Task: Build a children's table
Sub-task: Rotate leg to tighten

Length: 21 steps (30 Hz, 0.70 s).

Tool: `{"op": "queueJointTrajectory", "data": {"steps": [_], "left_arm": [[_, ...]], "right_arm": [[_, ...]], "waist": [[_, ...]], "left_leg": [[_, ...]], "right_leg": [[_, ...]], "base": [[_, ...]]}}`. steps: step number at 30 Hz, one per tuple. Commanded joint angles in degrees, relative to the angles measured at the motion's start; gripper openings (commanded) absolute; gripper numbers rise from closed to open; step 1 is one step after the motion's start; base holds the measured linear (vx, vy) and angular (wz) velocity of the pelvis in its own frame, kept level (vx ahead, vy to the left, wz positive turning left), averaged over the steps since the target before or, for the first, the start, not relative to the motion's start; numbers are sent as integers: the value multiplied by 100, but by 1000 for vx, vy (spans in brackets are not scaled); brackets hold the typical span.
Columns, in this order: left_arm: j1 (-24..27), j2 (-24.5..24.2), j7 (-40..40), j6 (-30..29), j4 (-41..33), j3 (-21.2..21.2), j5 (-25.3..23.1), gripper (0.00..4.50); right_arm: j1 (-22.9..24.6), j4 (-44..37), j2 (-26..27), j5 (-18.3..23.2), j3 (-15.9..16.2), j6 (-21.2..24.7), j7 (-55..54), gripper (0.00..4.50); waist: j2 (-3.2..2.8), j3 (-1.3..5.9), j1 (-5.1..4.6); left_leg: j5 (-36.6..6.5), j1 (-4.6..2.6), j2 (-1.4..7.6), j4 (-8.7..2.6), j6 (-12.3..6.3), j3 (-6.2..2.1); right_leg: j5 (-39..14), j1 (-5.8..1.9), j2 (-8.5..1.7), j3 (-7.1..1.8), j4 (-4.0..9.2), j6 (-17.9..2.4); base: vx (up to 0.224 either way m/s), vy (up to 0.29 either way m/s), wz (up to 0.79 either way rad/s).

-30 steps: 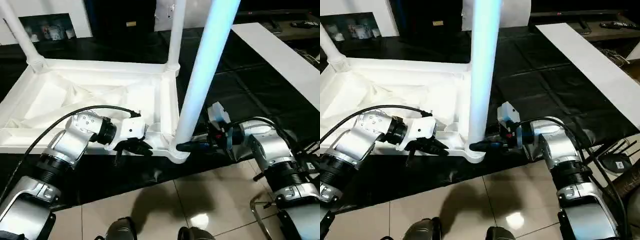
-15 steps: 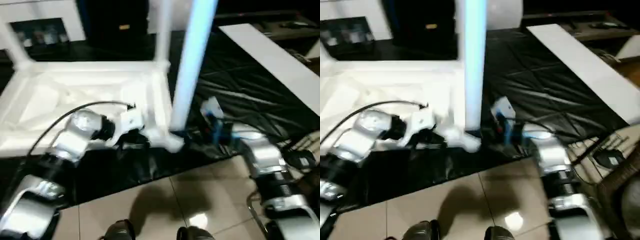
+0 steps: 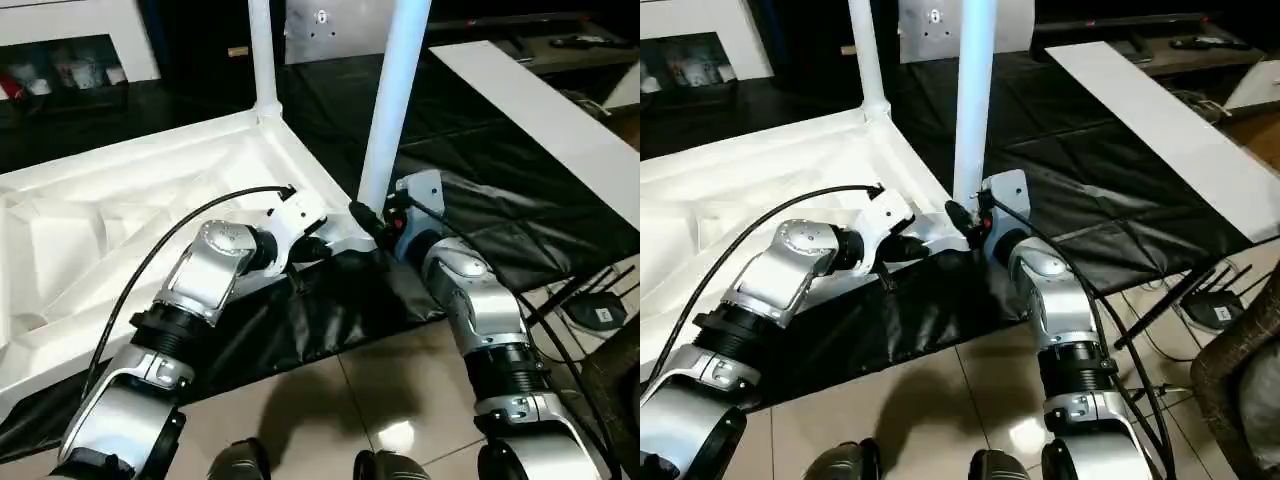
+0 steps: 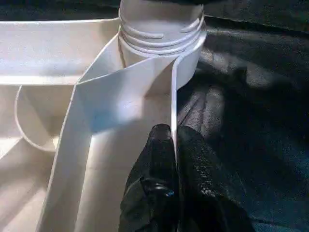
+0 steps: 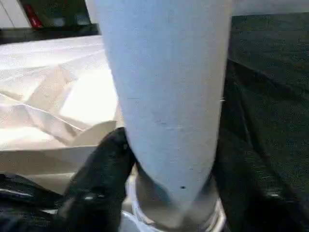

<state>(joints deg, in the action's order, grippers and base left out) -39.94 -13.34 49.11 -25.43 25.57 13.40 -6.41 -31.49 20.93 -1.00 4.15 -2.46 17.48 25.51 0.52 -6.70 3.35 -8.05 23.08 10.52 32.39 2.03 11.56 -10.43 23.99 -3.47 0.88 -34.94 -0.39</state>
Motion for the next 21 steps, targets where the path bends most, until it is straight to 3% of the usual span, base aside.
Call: {"op": "queueJointTrajectory", "data": {"steps": [1, 4, 9, 11, 12, 17, 21], "left_arm": [[-202, 198, -83, 197, -387, 114, 136, 0], [-70, -43, 211, 321, -460, 138, 163, 0], [259, -655, 1124, 1273, -536, 294, 252, 0], [299, -831, 1366, 1380, -519, 297, 303, 0], [308, -921, 1497, 1475, -497, 310, 320, 0], [380, -1300, 2362, 1924, -495, 410, 553, 0], [475, -1496, 2936, 1934, -680, 535, 728, 0]], "right_arm": [[88, -22, 375, 277, 619, 195, 633, 299], [93, -30, 56, 282, 617, 89, 966, 319], [111, -117, -714, 447, 627, -308, 2137, 363], [133, -89, -1036, 442, 725, -461, 2654, 392], [138, -70, -1179, 473, 749, -505, 2936, 392], [49, 110, -1768, 634, 870, -689, 4135, 392], [-120, 391, -1964, 749, 874, -874, 4688, 392]], "waist": [[-28, 397, 1], [-43, 393, -2], [-50, 418, -8], [-49, 416, -1], [-51, 409, 16], [-71, 406, 87], [-68, 408, 162]], "left_leg": [[-1435, -185, 237, -374, -70, -143], [-1489, -185, 245, -384, -60, -147], [-1096, -161, 242, -343, -264, -127], [-1071, -173, 248, -336, -300, -117], [-1101, -202, 260, -332, -319, -101], [-1124, -201, 289, -333, -331, -102], [-1210, -223, 303, -319, -320, -82]], "right_leg": [[-1079, -213, -396, -204, 462, -1135], [-1064, -222, -391, -199, 459, -1147], [-253, -274, -384, -187, 388, -1327], [-220, -273, -386, -183, 379, -1393], [-286, -254, -382, -187, 392, -1415], [-376, -257, -374, -161, 361, -1479], [-513, -229, -398, -165, 366, -1595]], "base": [[0, 0, 0], [0, 0, 0], [0, 0, 0], [0, 0, 0], [0, 0, 0], [0, 0, 0], [0, 0, 0]]}}
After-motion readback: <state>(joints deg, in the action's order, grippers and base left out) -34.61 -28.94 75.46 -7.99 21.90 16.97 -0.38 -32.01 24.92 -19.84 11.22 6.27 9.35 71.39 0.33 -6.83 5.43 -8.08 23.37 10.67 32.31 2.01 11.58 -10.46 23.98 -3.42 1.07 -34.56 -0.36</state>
